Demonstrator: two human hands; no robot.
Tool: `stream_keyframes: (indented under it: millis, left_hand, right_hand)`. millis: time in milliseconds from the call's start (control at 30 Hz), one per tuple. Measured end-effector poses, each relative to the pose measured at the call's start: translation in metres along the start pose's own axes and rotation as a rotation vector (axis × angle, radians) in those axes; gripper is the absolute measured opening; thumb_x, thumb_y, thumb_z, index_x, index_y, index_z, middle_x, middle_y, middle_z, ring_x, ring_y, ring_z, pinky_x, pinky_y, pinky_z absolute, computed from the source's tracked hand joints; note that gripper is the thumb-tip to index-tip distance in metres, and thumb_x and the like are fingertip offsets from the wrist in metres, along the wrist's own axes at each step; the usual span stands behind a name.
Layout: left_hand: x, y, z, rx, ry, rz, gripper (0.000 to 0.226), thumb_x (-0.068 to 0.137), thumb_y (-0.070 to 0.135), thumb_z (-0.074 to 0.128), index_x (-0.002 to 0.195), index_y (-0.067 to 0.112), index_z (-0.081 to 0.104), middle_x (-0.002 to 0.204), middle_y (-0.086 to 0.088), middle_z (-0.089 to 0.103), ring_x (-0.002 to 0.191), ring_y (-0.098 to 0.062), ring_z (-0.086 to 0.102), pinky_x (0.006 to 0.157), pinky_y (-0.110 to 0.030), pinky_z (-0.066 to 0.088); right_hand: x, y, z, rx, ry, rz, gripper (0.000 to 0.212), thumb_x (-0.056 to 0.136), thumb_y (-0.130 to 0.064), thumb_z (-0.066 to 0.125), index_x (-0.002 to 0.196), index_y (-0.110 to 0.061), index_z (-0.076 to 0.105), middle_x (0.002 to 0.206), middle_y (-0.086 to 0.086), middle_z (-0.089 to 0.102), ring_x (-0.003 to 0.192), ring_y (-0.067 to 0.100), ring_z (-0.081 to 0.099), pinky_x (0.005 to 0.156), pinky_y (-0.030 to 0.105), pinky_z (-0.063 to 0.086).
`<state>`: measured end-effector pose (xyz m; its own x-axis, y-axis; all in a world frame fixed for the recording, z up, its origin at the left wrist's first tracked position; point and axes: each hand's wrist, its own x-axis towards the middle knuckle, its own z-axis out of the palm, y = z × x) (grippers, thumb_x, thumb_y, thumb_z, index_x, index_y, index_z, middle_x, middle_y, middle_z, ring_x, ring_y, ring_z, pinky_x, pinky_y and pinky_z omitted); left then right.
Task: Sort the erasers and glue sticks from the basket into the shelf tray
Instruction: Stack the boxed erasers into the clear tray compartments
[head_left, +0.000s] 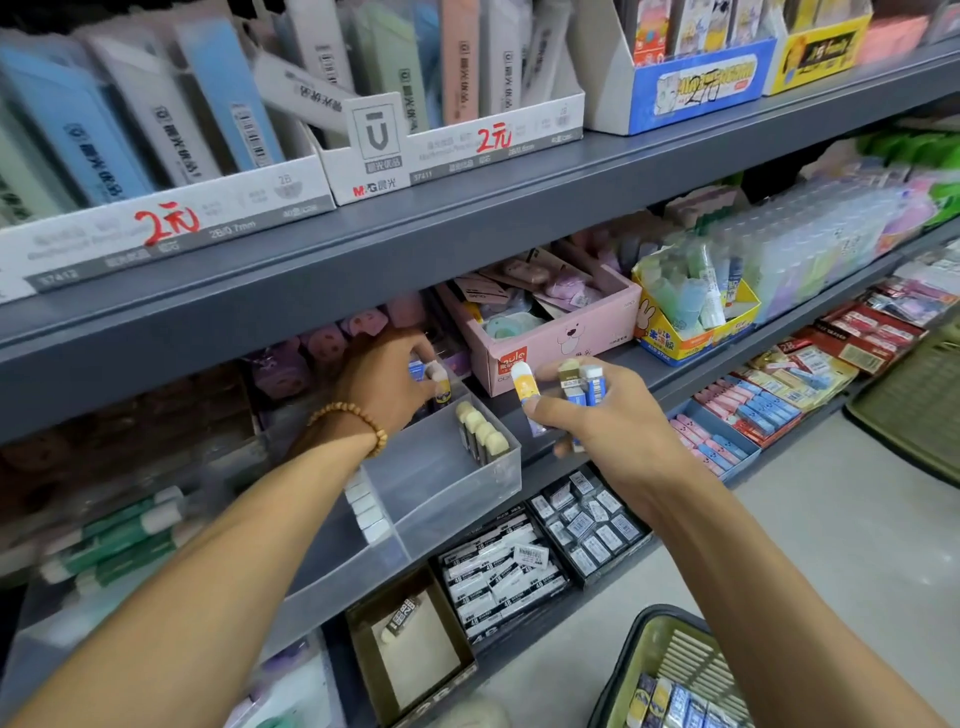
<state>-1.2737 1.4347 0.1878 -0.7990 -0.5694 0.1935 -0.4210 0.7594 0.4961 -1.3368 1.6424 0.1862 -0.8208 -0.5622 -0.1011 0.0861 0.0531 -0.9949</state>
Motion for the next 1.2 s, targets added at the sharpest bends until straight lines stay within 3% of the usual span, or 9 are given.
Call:
stream_keyframes:
  millis: [233,367,500,633,733,900,1000,1100,1200]
  left_hand:
    - [-0.006,0.002,-0.007,-0.213,-0.054,-0.062,0.015,0.08,0.009,0.077,0.08,0.017,0.064,0.079,0.004,0.068,0.04,-0.007,0.054,0.039,-0.016,0.043]
    - [-0.012,0.011,-0.017,-0.351,0.0,-0.042,0.012,0.079,0.021,0.079,0.086,0.02,0.07,0.074,0.002,0.067,0.037,-0.002,0.05,0.04,-0.017,0.044]
    - [-0.017,0.033,-0.033,-0.532,-0.185,0.032,0.01,0.084,0.02,0.074,0.093,0.021,0.072,0.051,0.013,0.061,0.033,-0.004,0.039,0.038,-0.014,0.036]
    - [-0.019,0.042,-0.042,-0.608,-0.359,0.079,0.008,0.084,0.01,0.073,0.091,0.008,0.072,0.068,0.015,0.067,0.037,-0.002,0.039,0.039,-0.012,0.034]
    - [-0.015,0.043,-0.048,-0.642,-0.357,0.084,0.008,0.085,0.002,0.069,0.084,0.01,0.067,0.06,0.012,0.064,0.036,0.0,0.042,0.037,-0.009,0.031]
    - [-0.006,0.024,-0.054,-0.459,-0.228,0.03,0.013,0.085,0.004,0.07,0.082,0.011,0.06,0.061,0.009,0.057,0.037,0.007,0.045,0.039,-0.004,0.031]
    - [0.0,0.015,-0.051,-0.258,-0.176,0.04,0.013,0.08,0.011,0.077,0.087,0.01,0.066,0.078,0.009,0.062,0.061,0.002,0.051,0.052,-0.003,0.035]
    - [0.005,0.011,-0.042,-0.116,-0.164,0.038,0.015,0.072,0.021,0.084,0.076,0.019,0.069,0.085,0.002,0.068,0.074,-0.017,0.061,0.062,-0.02,0.042]
    - [0.005,0.014,-0.032,-0.035,-0.136,0.093,0.015,0.069,0.025,0.085,0.072,0.019,0.072,0.077,0.003,0.066,0.072,-0.014,0.061,0.061,-0.021,0.041]
  right_hand:
    - [0.005,-0.003,-0.001,0.091,0.003,0.02,0.024,0.083,0.002,0.075,0.103,-0.005,0.065,0.08,0.007,0.066,0.067,0.016,0.065,0.065,0.027,0.058]
    - [0.004,-0.01,0.002,0.069,-0.056,-0.011,0.022,0.082,0.003,0.074,0.099,-0.008,0.066,0.072,0.002,0.066,0.064,0.017,0.063,0.062,0.024,0.054]
    - [0.003,-0.015,0.008,0.012,-0.119,-0.066,0.021,0.083,0.005,0.072,0.102,0.0,0.065,0.074,0.006,0.066,0.063,0.014,0.061,0.059,0.023,0.054]
    - [0.003,-0.02,0.013,-0.018,-0.163,-0.09,0.02,0.083,0.007,0.071,0.102,0.009,0.063,0.075,0.009,0.066,0.061,0.012,0.061,0.056,0.02,0.053]
    - [0.004,-0.018,0.014,0.093,-0.127,-0.037,0.006,0.086,0.008,0.066,0.089,0.004,0.064,0.076,0.009,0.065,0.073,0.018,0.064,0.067,0.025,0.057]
    - [0.003,-0.01,-0.001,0.155,-0.007,0.063,0.005,0.089,0.005,0.065,0.091,0.001,0.065,0.081,0.013,0.063,0.076,0.022,0.065,0.069,0.027,0.059]
    - [0.001,-0.006,-0.006,0.109,0.005,0.071,0.004,0.089,-0.004,0.069,0.093,-0.005,0.071,0.087,0.011,0.073,0.078,0.021,0.072,0.068,0.027,0.058]
    - [0.0,-0.003,-0.009,0.06,0.005,0.062,0.008,0.093,-0.017,0.069,0.096,-0.01,0.071,0.092,0.006,0.078,0.08,0.015,0.074,0.068,0.027,0.057]
    - [0.0,-0.001,-0.009,0.049,0.01,0.068,0.014,0.093,-0.021,0.068,0.101,-0.009,0.071,0.09,0.005,0.078,0.076,0.013,0.074,0.063,0.025,0.054]
